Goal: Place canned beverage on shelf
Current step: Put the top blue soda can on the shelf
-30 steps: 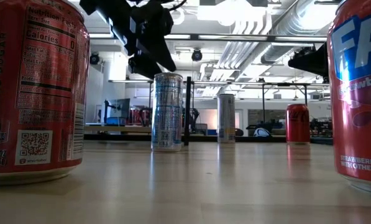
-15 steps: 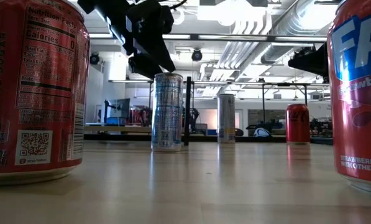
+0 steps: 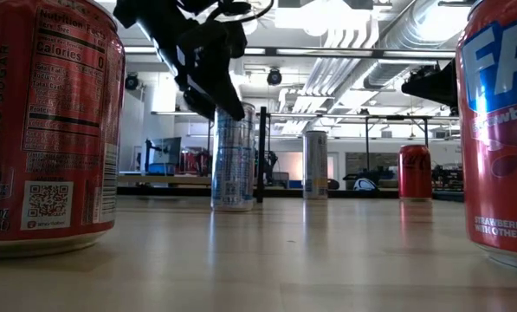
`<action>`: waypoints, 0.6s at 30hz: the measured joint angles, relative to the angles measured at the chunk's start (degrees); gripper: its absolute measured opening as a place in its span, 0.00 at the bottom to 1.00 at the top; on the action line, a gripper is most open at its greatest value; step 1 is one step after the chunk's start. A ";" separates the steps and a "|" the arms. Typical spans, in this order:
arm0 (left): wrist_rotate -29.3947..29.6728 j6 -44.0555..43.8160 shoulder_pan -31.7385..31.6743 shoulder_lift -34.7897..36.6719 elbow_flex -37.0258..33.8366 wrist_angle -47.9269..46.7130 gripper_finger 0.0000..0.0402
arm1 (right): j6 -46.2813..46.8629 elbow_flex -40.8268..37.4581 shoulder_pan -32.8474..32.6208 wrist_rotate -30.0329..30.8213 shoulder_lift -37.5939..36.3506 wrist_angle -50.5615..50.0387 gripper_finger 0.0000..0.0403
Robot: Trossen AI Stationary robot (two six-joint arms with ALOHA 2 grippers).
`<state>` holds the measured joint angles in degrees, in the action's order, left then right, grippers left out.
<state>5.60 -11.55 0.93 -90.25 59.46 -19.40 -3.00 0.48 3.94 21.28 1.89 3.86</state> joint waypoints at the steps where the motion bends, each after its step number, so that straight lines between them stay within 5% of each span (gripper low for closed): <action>1: -0.10 1.11 0.00 0.08 0.00 -0.02 0.69 | 0.00 0.00 -0.01 -0.02 0.00 0.01 0.00; 5: -1.79 5.95 -0.25 0.21 0.00 0.03 0.56 | 0.01 0.01 -0.01 0.00 0.00 0.00 0.00; 18: -13.32 34.38 -0.57 0.31 0.07 -0.63 0.56 | 0.00 -0.01 0.00 0.00 0.00 0.00 0.00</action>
<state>-7.72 22.82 0.36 -89.94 59.53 -20.03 -3.01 0.48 3.94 21.27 1.89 3.86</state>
